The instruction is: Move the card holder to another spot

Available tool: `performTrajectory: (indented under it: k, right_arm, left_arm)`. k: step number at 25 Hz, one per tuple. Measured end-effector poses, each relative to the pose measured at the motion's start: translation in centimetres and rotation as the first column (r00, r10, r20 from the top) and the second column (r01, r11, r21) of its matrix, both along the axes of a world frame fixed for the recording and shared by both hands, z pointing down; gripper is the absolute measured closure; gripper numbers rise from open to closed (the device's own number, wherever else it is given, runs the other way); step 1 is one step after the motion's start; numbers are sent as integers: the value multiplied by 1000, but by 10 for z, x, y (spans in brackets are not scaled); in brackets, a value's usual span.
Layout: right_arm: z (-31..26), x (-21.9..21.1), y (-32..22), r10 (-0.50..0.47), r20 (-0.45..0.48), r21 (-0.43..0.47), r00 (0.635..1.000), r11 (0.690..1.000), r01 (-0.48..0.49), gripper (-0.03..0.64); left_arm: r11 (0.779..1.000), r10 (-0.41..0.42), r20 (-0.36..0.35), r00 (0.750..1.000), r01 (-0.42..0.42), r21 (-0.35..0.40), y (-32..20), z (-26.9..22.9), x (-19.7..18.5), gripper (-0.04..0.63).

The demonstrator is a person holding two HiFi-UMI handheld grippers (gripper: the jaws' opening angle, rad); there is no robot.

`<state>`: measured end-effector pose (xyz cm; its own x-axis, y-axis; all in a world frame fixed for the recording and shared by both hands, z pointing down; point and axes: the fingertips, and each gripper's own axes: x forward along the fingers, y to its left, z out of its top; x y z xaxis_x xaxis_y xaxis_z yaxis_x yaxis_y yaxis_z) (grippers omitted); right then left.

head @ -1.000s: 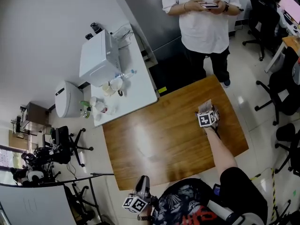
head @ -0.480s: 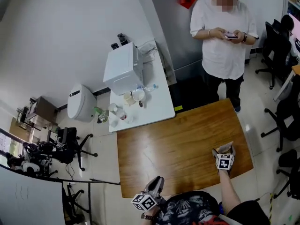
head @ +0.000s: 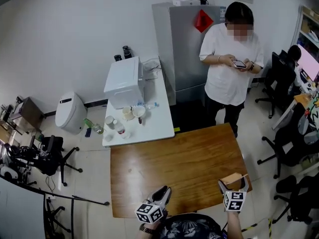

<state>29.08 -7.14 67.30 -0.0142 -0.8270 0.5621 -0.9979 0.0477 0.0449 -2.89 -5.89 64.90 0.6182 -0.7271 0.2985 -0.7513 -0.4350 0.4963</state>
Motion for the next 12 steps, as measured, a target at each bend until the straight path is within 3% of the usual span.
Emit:
performTrajectory:
  k: [5,9,12]
  right_arm:
    - [-23,-14,6,-10,16,31,1000,999,10,78]
    - [-29,-29,2,-40,28,44,999,998,39,78]
    - [-28,-40,1,-65,32,43,997,997,63,79]
  left_arm:
    - [994,46,69,997,-53,93,-7,-27,4,528]
    - [996,45,112,993,-53,72,-3,-16,-2,531]
    - [998,14,83,996,-19,55,6,-10,-10,534]
